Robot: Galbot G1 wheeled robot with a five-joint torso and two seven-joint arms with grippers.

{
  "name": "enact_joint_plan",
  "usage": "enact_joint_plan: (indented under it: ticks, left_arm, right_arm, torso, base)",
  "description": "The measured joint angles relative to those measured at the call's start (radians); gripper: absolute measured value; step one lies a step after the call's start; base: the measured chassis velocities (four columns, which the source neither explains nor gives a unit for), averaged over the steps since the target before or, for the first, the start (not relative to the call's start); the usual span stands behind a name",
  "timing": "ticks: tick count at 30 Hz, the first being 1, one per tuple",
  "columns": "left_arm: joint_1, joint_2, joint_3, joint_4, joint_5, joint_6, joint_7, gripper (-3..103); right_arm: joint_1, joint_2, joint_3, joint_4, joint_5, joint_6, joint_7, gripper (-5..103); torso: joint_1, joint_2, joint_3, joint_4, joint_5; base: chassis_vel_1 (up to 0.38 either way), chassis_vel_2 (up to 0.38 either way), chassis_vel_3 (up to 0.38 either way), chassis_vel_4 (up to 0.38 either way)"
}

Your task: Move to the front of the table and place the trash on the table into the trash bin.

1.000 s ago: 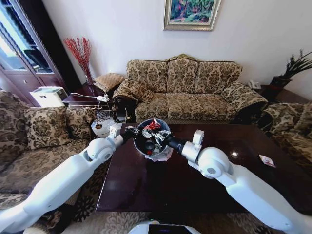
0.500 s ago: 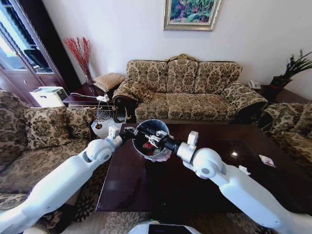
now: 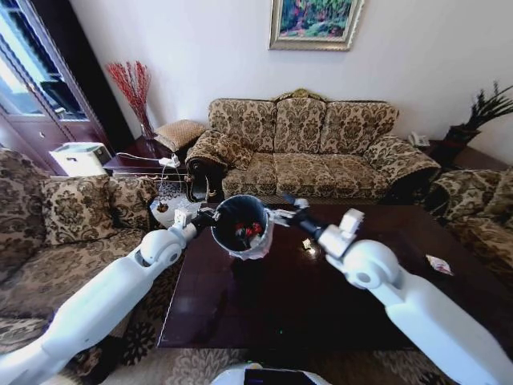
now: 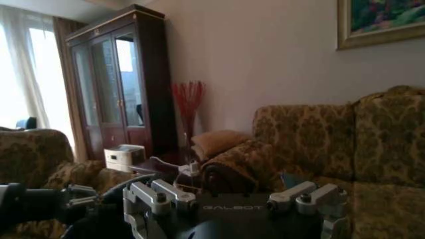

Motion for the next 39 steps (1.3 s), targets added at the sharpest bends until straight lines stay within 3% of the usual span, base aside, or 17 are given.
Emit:
enact_joint_plan:
  ticks: [2,5,6,9,13,17,29,34,39]
  left_arm:
    - [0.007,-0.003,-0.007,0.0,0.0,0.0,-0.005,3]
    - [0.088,-0.004,-0.101,-0.041,-0.001,0.0,-0.027,3]
    - [0.088,-0.004,-0.101,-0.041,-0.001,0.0,-0.027,3]
    - [0.218,0.015,-0.224,-0.092,-0.001,-0.003,-0.03,3]
    - [0.272,0.026,-0.273,-0.103,-0.001,-0.01,-0.018,3]
    - [0.293,0.029,-0.29,-0.113,-0.002,-0.019,-0.013,3]
    - [0.302,0.034,-0.29,-0.126,0.0,-0.044,-0.015,3]
    - [0.312,0.029,-0.283,-0.136,0.008,-0.052,-0.032,3]
    - [0.33,0.032,-0.292,-0.151,0.008,-0.044,-0.046,3]
  right_arm:
    - [-0.019,0.006,0.015,-0.013,-0.015,0.016,0.015,100]
    - [-0.078,0.06,0.039,-0.061,-0.136,0.048,0.067,100]
    - [-0.078,0.06,0.039,-0.061,-0.136,0.048,0.067,100]
    - [-0.126,0.144,0.045,-0.119,-0.249,0.028,0.1,100]
    - [-0.186,0.195,0.063,-0.161,-0.34,0.012,0.122,100]
    - [-0.212,0.226,0.068,-0.188,-0.373,0.009,0.139,100]
    - [-0.226,0.274,0.069,-0.253,-0.424,-0.026,0.208,100]
    - [-0.211,0.298,0.071,-0.365,-0.442,-0.061,0.262,100]
    - [-0.173,0.342,0.071,-0.519,-0.458,-0.024,0.237,100]
  torso:
    - [0.0,0.0,0.0,-0.0001,-0.0003]
    - [0.0,0.0,0.0,-0.0002,0.0001]
    - [0.0,0.0,0.0,-0.0002,0.0001]
    - [0.0,0.0,0.0,0.0012,0.0001]
    - [0.0,0.0,0.0,0.0009,-0.0004]
    - [0.0,0.0,0.0,0.0,-0.0004]
    - [0.0,0.0,0.0,0.0004,-0.0004]
    - [0.001,0.0,0.0,0.0003,-0.0003]
    - [0.0,0.0,0.0,0.0004,-0.0002]
  base:
    - [0.0,0.0,0.0,0.0]
    - [0.0,0.0,0.0,0.0]
    - [0.0,0.0,0.0,0.0]
    - [0.0,0.0,0.0,0.0]
    - [0.0,0.0,0.0,0.0]
    - [0.0,0.0,0.0,0.0]
    - [-0.063,0.063,0.058,-0.055]
    - [-0.047,0.051,0.058,-0.06]
    - [0.0,0.0,0.0,0.0]
